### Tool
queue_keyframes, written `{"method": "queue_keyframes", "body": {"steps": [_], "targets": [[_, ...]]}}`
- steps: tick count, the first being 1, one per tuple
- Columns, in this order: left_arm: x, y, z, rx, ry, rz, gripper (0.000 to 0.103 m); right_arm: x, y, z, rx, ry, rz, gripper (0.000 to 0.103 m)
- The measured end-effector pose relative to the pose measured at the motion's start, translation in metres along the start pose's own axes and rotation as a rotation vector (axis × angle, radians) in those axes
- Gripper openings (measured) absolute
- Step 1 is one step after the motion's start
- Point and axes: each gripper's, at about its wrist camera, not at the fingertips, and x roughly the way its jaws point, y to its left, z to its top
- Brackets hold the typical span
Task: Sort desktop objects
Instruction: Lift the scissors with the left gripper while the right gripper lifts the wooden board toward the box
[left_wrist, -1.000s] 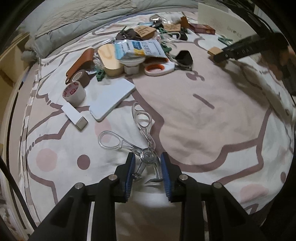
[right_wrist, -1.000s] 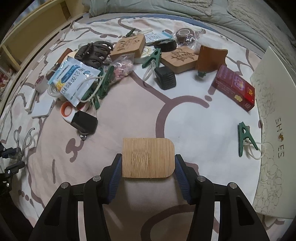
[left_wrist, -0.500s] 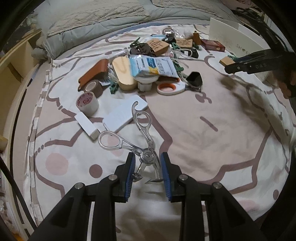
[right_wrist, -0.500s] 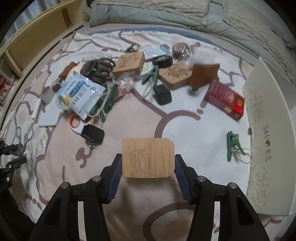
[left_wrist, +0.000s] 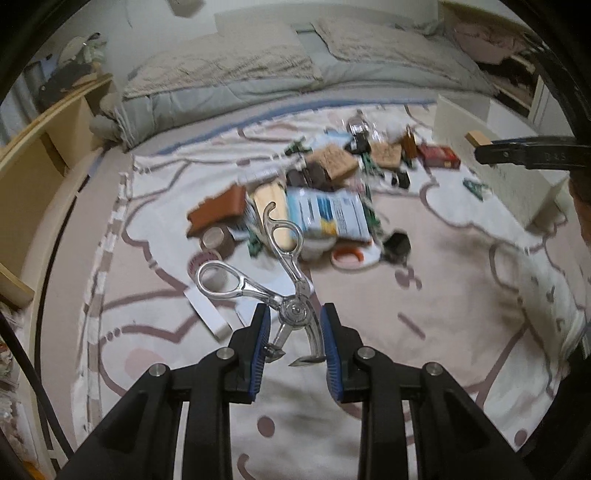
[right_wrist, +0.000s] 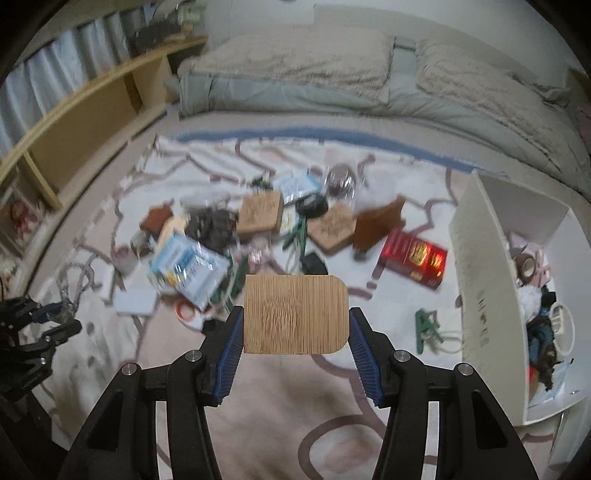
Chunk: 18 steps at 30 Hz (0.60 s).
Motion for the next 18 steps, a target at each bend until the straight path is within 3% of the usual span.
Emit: {"method": "queue_keyframes", "body": {"steps": [11,18], "targets": [[-0.032,0.006,0.036,-0.074,-0.141,0.030,0.028,-0.039,-0.002,0.021,0.054,-0.103,0.002,0.056],[-0.043,-0.005,0.050,-0.057,-0.193,0.052,0.028,-0.054,-0.005,0.019,0.069,-0.145,-0.020,0.056]]}}
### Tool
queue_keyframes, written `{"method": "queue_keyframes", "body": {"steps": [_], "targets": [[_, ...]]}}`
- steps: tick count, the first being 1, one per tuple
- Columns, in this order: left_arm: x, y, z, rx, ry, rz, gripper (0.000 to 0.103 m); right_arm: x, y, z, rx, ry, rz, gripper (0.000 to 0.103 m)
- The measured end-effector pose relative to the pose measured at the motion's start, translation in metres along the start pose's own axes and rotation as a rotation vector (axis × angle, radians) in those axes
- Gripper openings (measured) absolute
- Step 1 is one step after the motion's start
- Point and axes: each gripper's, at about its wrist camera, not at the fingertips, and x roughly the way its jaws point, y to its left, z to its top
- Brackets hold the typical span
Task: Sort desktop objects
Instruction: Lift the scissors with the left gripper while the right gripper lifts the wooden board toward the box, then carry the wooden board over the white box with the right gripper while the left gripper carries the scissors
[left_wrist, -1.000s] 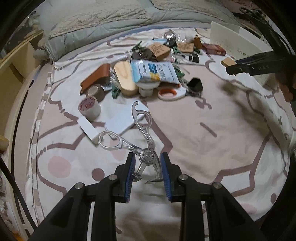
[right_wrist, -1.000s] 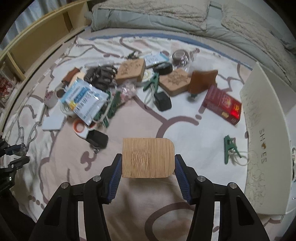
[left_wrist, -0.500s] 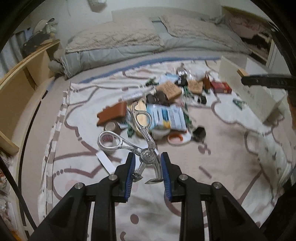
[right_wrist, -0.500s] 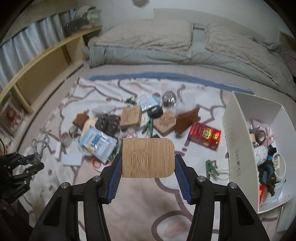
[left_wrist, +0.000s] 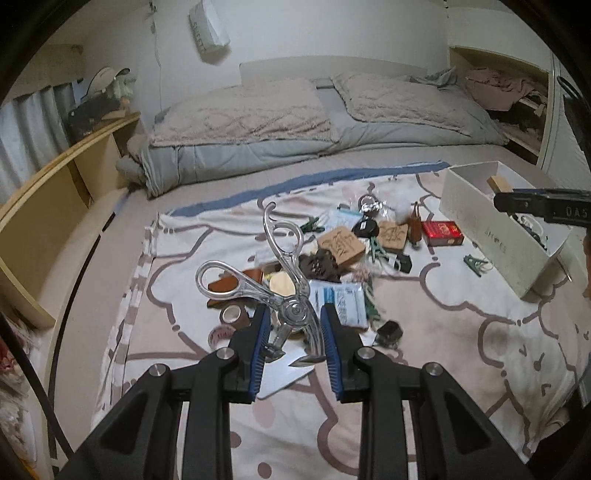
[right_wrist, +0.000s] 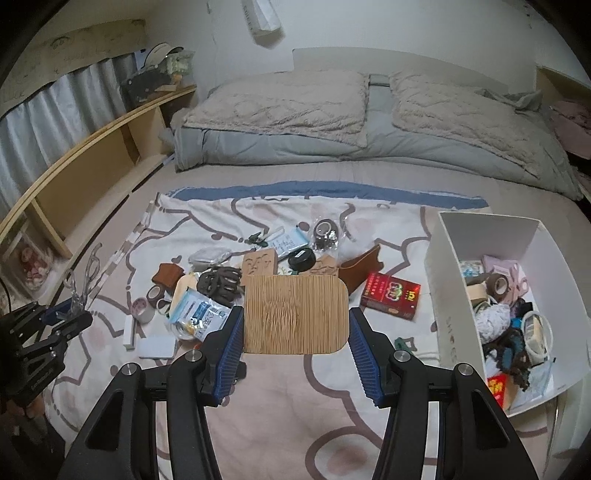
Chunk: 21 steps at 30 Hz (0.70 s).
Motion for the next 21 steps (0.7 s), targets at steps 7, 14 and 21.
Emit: {"method": "queue_keyframes", "body": {"steps": [7,14,21], "targets": [[-0.009,-0.012,0.018,-0.009,-0.048,-0.003,0.028,-0.021,-0.003,0.003,-0.001,-0.051,-0.047,0.056],[-0.013,-0.029,0.036,-0.015,-0.085,-0.014,0.028,-0.050,-0.016,0.008,0.045,-0.124,-0.061,0.056],[-0.009,-0.052,0.055,-0.013,-0.113,-0.036,0.028,-0.064,-0.038,0.006,0.110,-0.165,-0.078,0.056]]}}
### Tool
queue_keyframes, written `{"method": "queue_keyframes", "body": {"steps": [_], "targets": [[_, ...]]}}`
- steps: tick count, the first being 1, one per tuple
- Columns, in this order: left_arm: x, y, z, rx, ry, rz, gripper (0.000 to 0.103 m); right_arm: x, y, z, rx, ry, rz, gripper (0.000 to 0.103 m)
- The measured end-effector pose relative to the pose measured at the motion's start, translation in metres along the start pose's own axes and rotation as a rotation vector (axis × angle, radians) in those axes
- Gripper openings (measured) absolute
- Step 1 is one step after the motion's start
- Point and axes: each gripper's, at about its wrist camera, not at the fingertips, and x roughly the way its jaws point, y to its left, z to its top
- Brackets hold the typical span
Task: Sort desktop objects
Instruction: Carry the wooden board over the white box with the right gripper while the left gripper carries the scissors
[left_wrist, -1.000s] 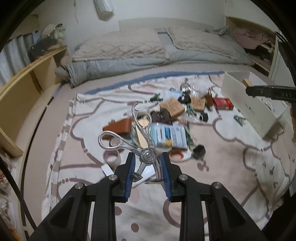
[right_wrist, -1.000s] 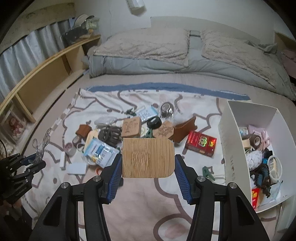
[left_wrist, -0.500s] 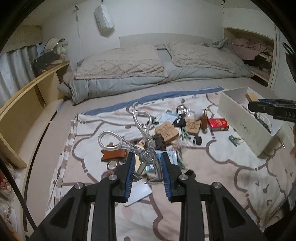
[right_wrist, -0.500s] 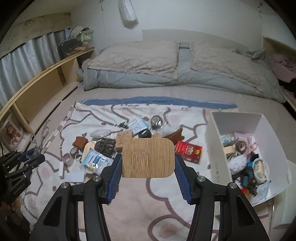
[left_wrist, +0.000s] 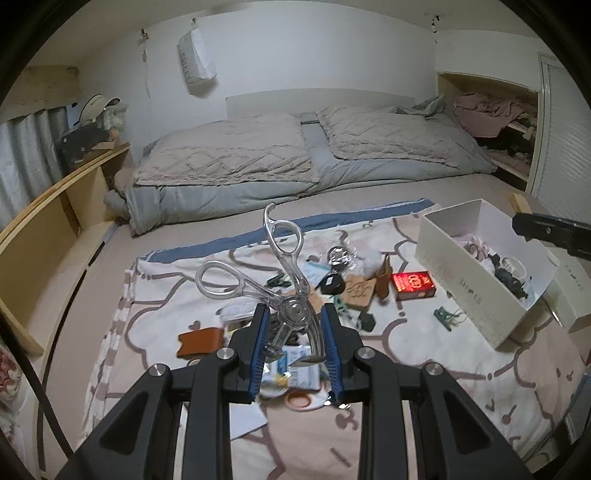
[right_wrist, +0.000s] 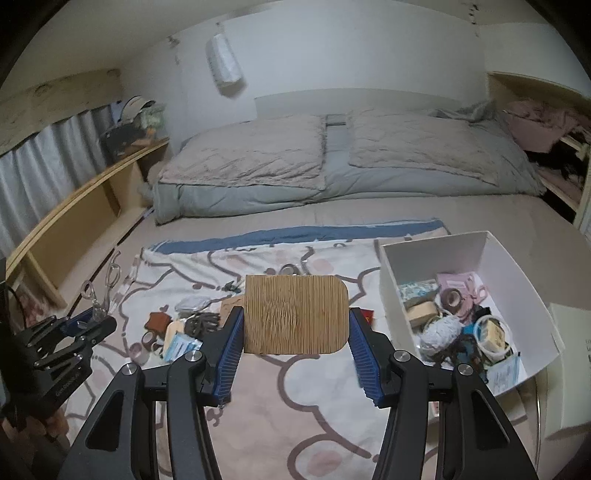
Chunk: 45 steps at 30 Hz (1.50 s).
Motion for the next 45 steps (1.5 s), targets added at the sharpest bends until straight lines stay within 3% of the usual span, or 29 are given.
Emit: {"method": "queue_keyframes", "body": {"steps": [6,14,29,45], "targets": [[0.013,-0.022,0.015,-0.001,-0.016,-0.018,0.028,-0.002,-0.024,0.002,-0.001,-0.032,-0.075,0.056],[0.026,-0.053,0.032,-0.006,-0.026,-0.058,0.028,-0.005,-0.071,0.007,0.099,-0.052,-0.149,0.056],[0.042,-0.105,0.047,0.025,-0.050,-0.121,0.028,0.019,-0.159,-0.001,0.189,0.009,-0.315,0.056],[0.049,-0.156,0.052,0.098,-0.074,-0.182,0.028,0.069,-0.202,0.029,0.237,0.063,-0.285,0.056]]}}
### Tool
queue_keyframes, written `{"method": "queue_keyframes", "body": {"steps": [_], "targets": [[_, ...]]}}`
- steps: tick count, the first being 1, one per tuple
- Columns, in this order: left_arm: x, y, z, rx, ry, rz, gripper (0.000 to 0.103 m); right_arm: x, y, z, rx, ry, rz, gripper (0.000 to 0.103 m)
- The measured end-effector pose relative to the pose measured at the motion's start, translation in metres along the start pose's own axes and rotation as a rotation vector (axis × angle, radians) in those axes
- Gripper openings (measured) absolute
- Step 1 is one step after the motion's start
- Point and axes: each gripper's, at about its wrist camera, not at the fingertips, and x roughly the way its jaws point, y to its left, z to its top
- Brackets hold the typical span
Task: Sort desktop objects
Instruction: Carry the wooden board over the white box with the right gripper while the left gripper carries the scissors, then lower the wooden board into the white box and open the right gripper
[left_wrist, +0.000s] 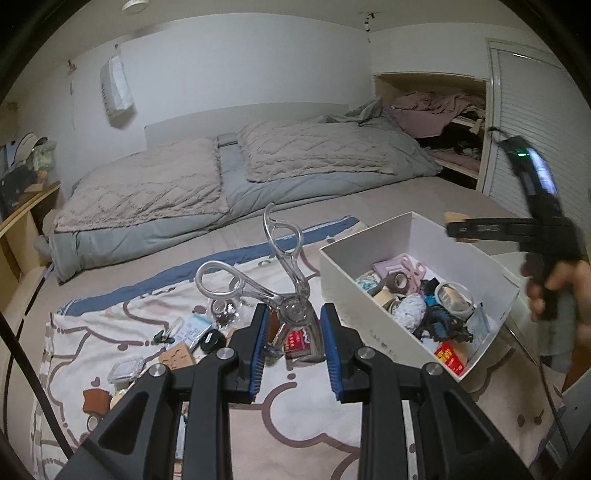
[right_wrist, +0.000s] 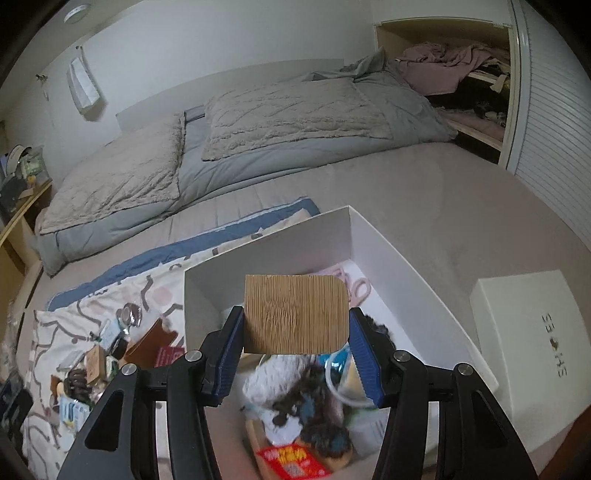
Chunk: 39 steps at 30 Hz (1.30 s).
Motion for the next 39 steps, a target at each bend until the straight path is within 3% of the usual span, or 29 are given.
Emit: {"method": "queue_keyframes", "body": {"steps": [5,16,24,32,39], "targets": [[0.001,-0.011,0.004,0.005,-0.016,-0.030,0.028,0.029,-0.006,0.005,-0.007,0.040,-0.016,0.056],[0.036,-0.053,0.017,0.040,-0.028,0.008,0.028,0.088,-0.031,0.002,0.050,0.171,-0.013,0.056],[0.064,-0.085,0.027,0.058,-0.033,-0.027,0.028,0.098,-0.025,0.006,-0.067,0.189,0.004,0.056],[0.091,-0.111,0.037,0.040,-0.019,-0.065,0.028,0.111,-0.032,0.002,-0.072,0.252,-0.004,0.056],[0.107,-0.115,0.043,0.002,-0.011,-0.077,0.028,0.117,-0.028,0.003,-0.087,0.285,0.044,0.056]]}}
